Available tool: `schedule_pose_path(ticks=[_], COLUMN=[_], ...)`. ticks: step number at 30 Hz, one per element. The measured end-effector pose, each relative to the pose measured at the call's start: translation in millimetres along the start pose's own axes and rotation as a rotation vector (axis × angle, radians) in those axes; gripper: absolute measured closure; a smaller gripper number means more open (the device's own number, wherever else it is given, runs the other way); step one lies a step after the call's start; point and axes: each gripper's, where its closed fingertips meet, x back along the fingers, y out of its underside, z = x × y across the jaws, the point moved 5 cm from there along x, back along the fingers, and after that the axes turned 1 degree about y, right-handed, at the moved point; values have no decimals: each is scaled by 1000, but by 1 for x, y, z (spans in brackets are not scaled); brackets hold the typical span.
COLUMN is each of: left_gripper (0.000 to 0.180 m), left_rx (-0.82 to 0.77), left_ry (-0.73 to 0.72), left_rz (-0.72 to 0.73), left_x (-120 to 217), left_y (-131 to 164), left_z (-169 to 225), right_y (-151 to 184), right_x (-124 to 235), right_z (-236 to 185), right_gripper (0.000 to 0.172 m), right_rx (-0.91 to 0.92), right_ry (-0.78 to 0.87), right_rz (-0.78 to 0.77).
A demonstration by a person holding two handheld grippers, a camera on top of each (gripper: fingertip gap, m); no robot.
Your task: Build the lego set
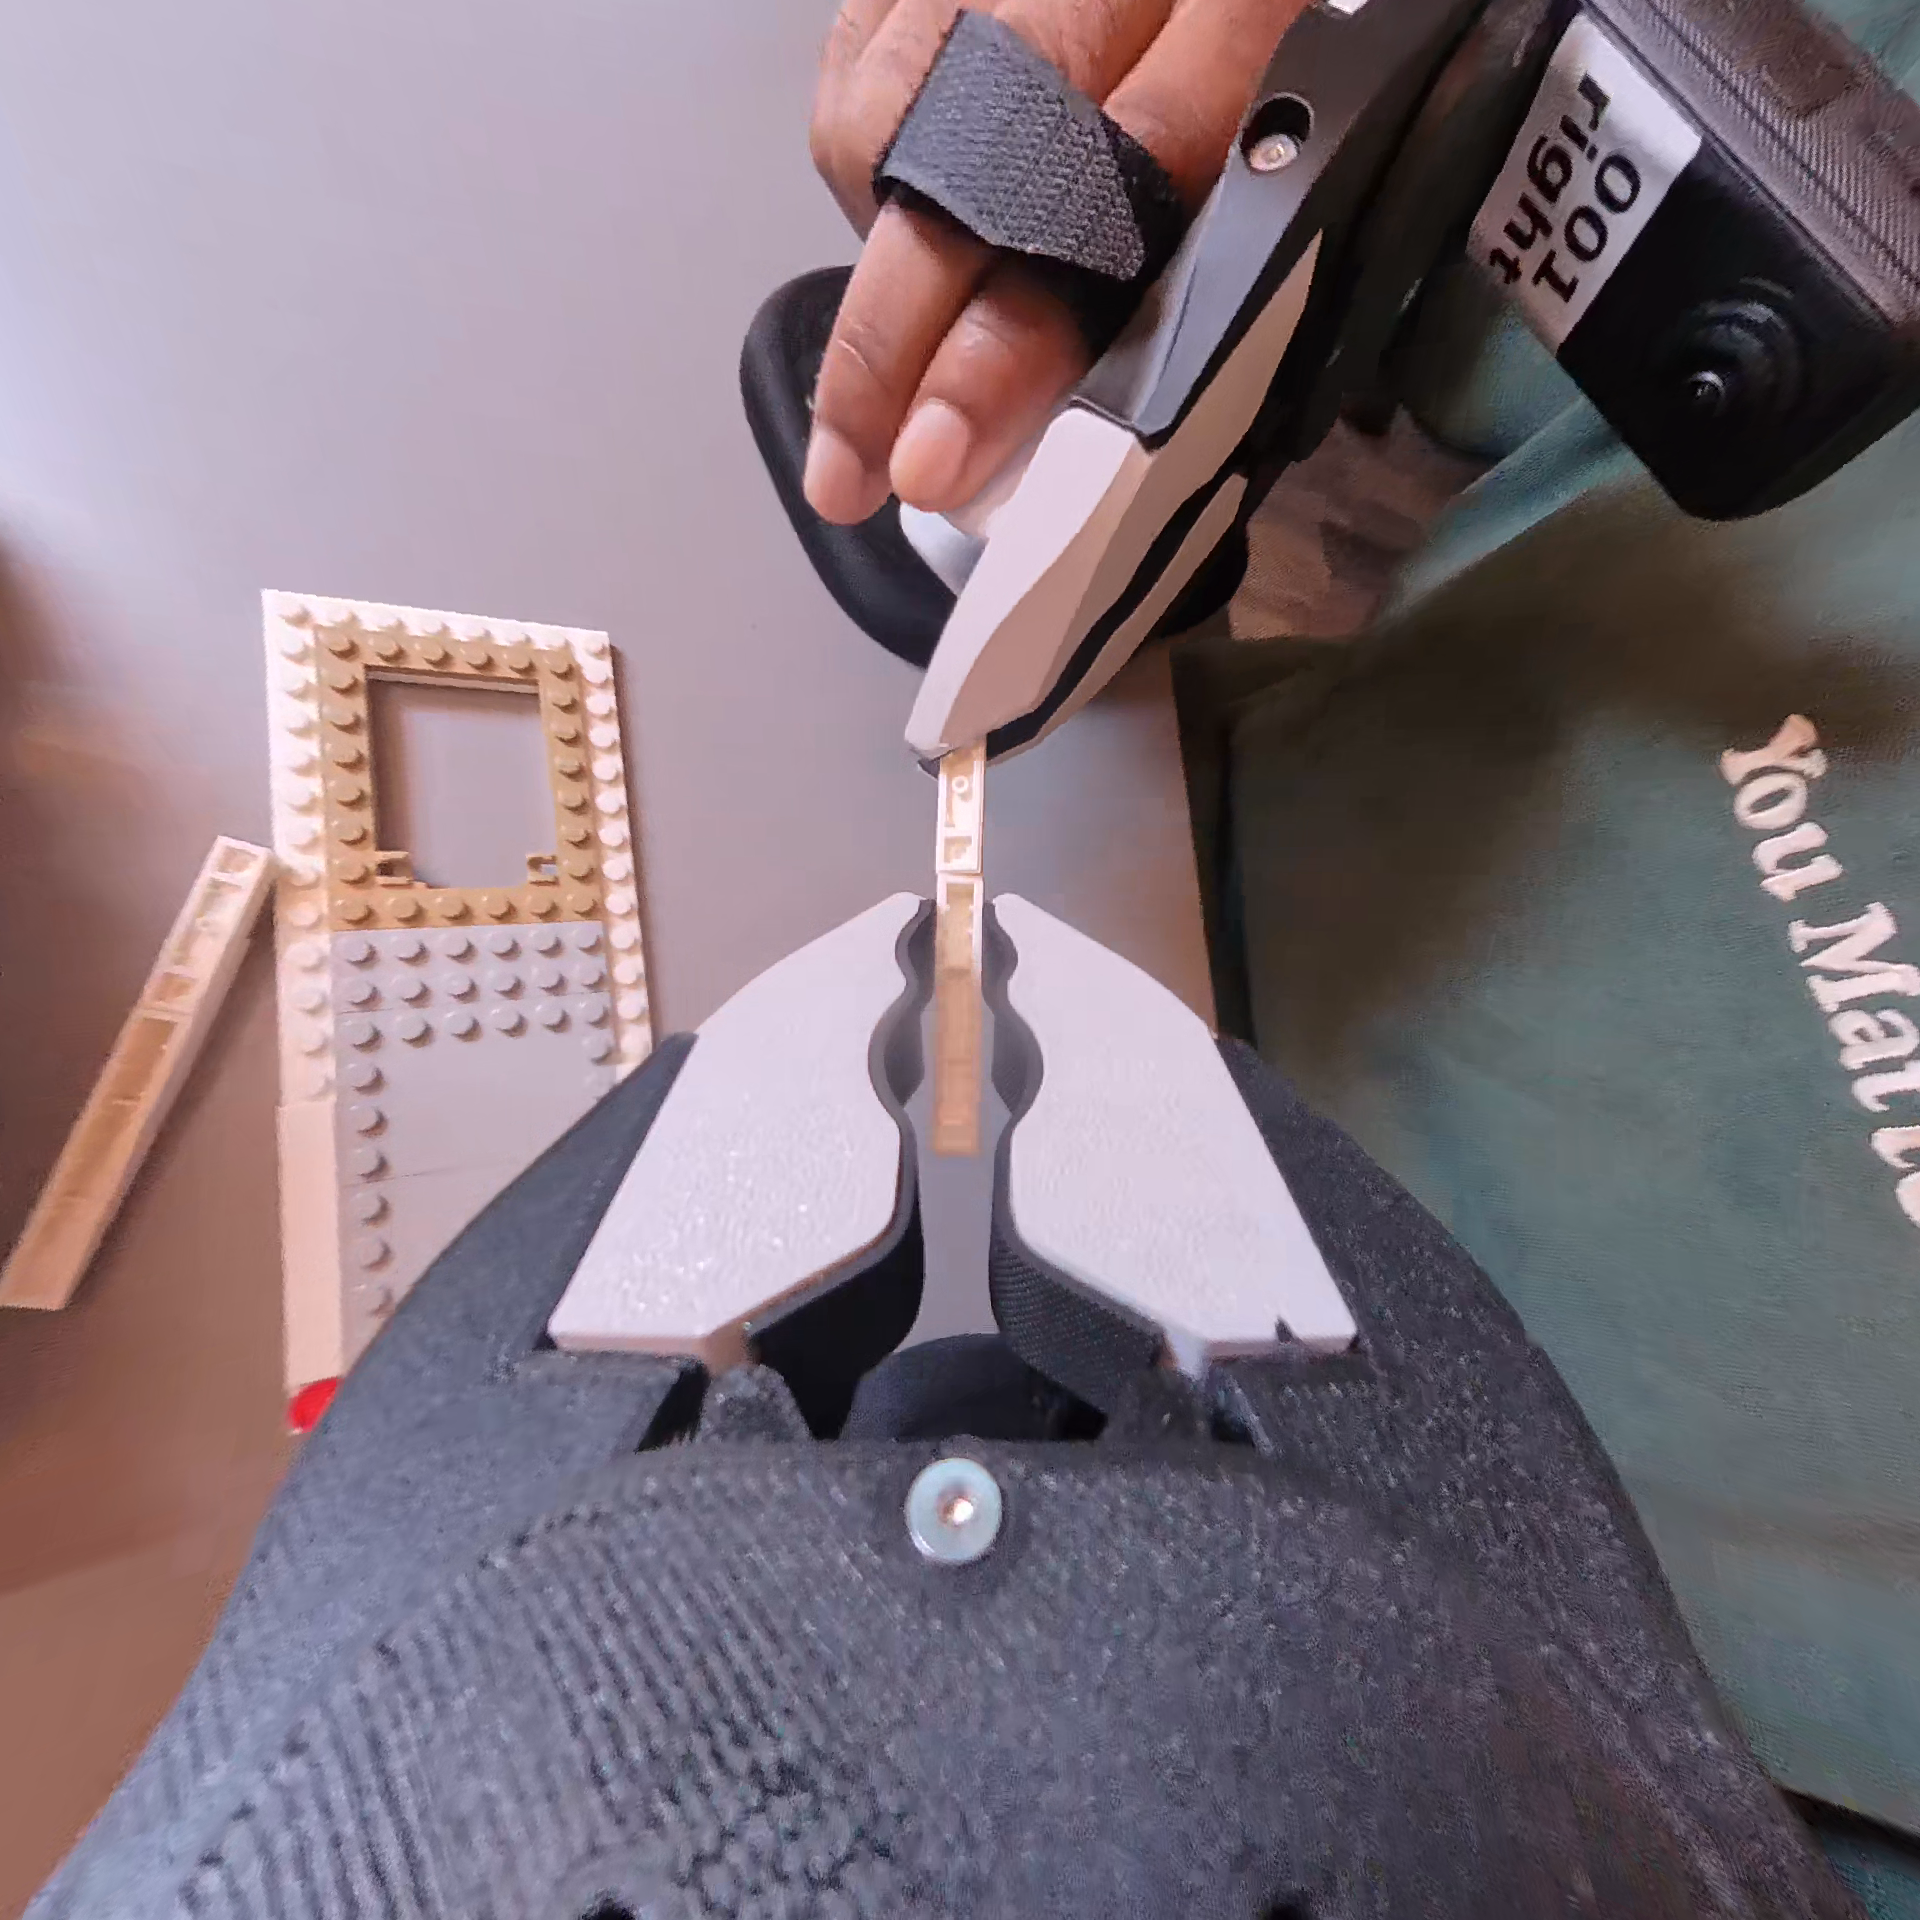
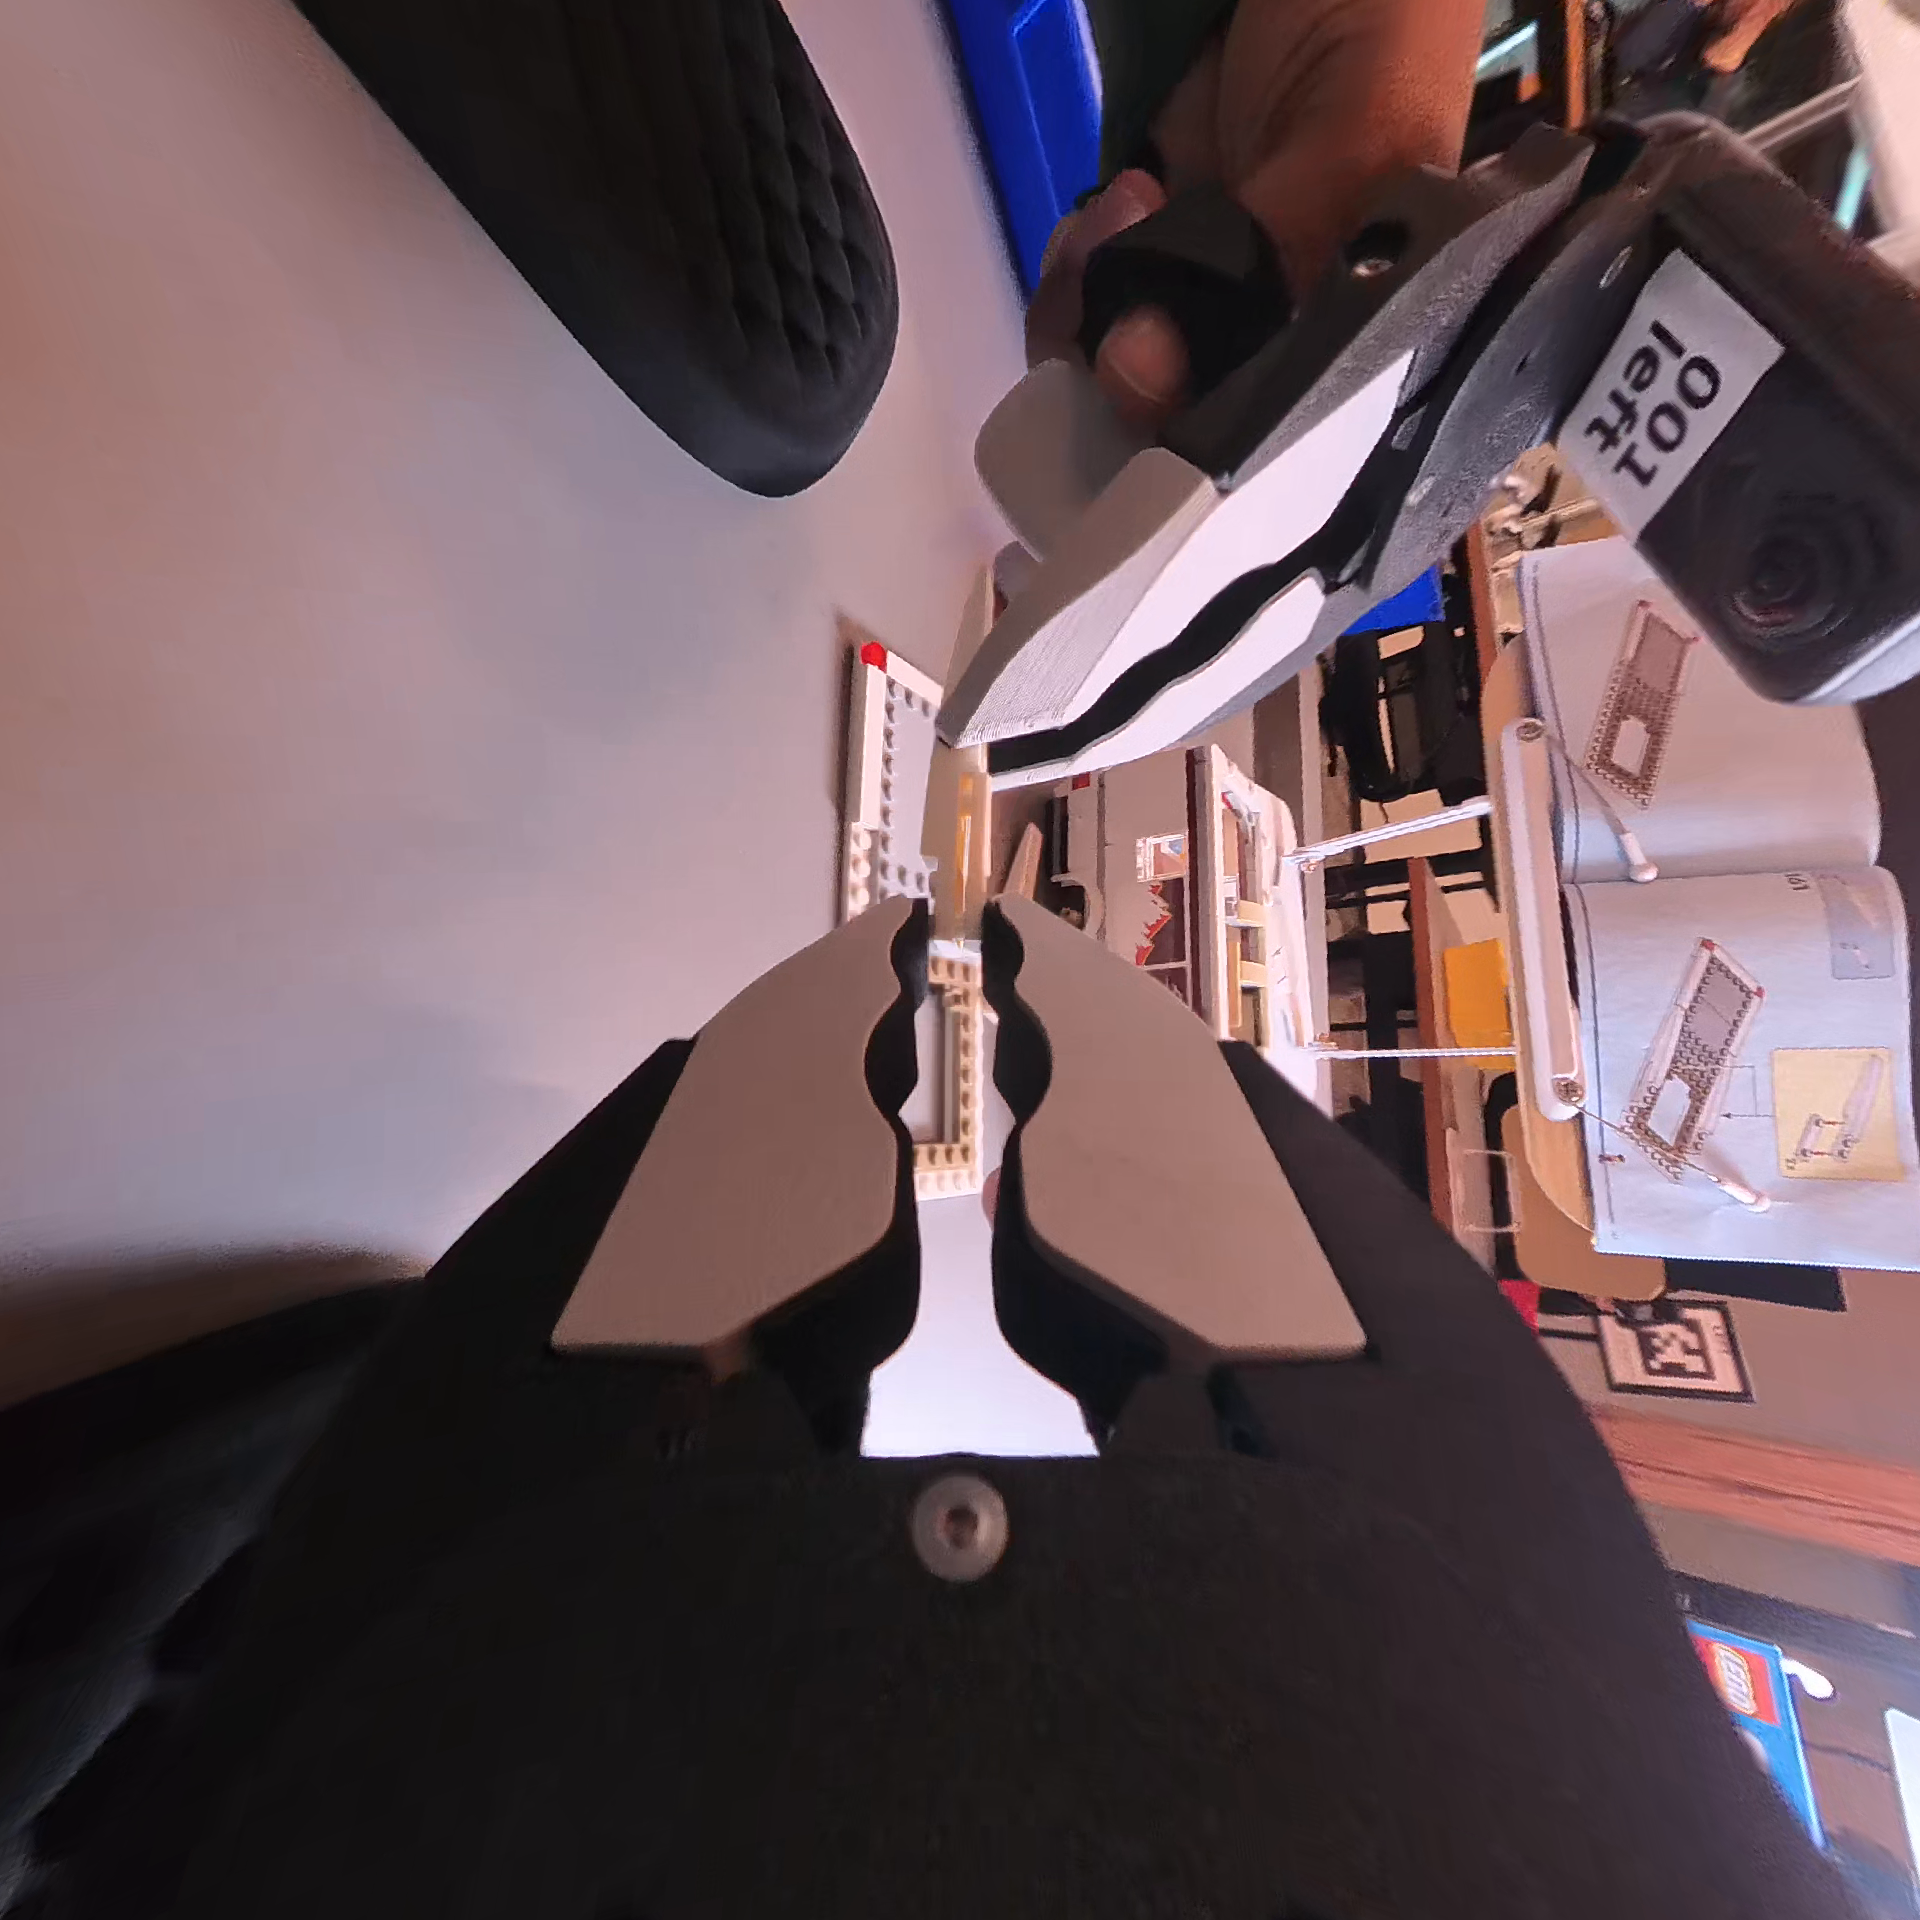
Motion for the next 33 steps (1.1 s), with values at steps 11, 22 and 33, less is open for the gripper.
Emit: schedule_pose_path(ticks=[11, 22, 33], left_gripper=[158, 169, 169], left_rx=[-18, -670, -562], left_ry=[42, -573, -460], left_rz=[93, -69, -91], left_x=[0, -17, -22], left_y=[4, 9, 18], left_z=[5, 19, 17], right_y=[0, 2, 0], right_x=[2, -6, -9], right_z=[1, 1, -8], right_gripper=[163, 163, 163], right_rx=[-241, -515, -684], right_ry=[-136, -308, -473], right_rz=[15, 24, 1])
